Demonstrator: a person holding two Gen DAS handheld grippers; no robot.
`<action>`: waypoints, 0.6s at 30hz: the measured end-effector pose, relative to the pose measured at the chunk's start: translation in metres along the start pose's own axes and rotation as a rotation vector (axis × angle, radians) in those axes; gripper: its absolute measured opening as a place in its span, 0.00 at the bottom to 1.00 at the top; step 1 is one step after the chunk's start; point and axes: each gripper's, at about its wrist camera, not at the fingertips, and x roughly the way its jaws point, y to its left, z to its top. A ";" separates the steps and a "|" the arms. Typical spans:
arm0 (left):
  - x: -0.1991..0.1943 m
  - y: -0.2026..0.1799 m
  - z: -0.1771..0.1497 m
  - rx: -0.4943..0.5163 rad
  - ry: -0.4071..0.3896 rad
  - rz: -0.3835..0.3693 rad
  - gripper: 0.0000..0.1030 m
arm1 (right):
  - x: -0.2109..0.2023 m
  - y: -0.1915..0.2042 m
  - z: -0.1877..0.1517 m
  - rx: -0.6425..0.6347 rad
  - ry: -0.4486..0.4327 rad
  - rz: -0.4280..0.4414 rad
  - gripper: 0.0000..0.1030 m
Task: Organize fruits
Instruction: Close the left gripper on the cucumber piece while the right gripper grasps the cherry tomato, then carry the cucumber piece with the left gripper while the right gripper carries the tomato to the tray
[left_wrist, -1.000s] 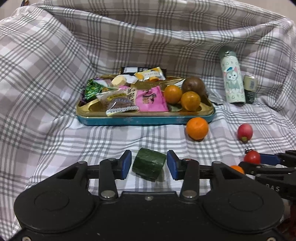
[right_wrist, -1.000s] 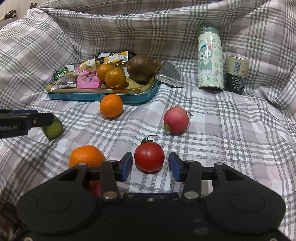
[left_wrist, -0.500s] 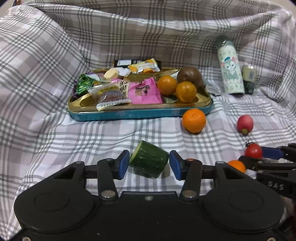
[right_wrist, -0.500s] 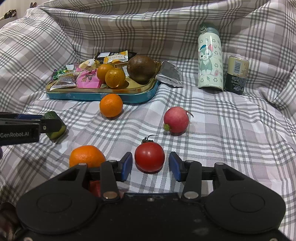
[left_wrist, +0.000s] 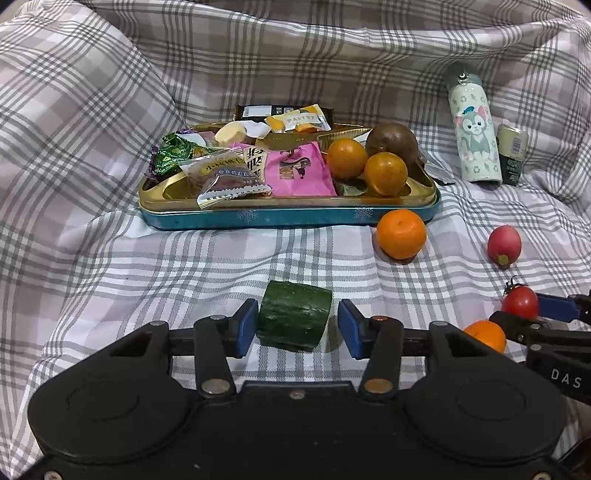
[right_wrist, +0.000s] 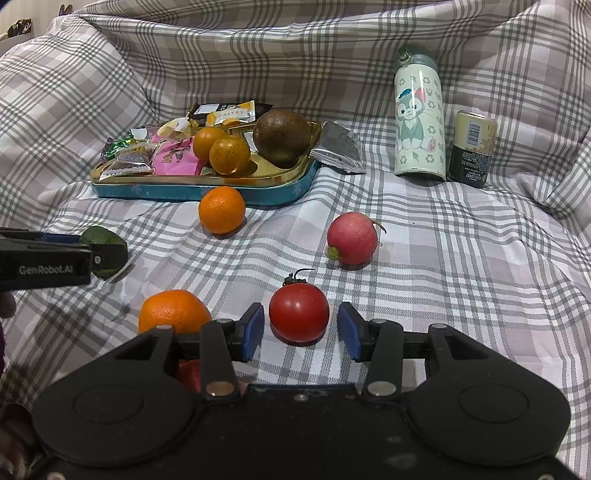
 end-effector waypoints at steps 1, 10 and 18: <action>0.000 0.001 0.000 -0.008 0.001 -0.003 0.54 | 0.000 0.000 0.000 0.000 0.000 -0.001 0.46; 0.007 0.003 -0.001 -0.018 0.032 -0.005 0.54 | 0.000 0.000 0.000 0.002 -0.008 -0.008 0.44; 0.007 0.001 -0.004 -0.006 0.014 0.010 0.47 | -0.001 0.002 -0.001 -0.013 -0.025 -0.015 0.34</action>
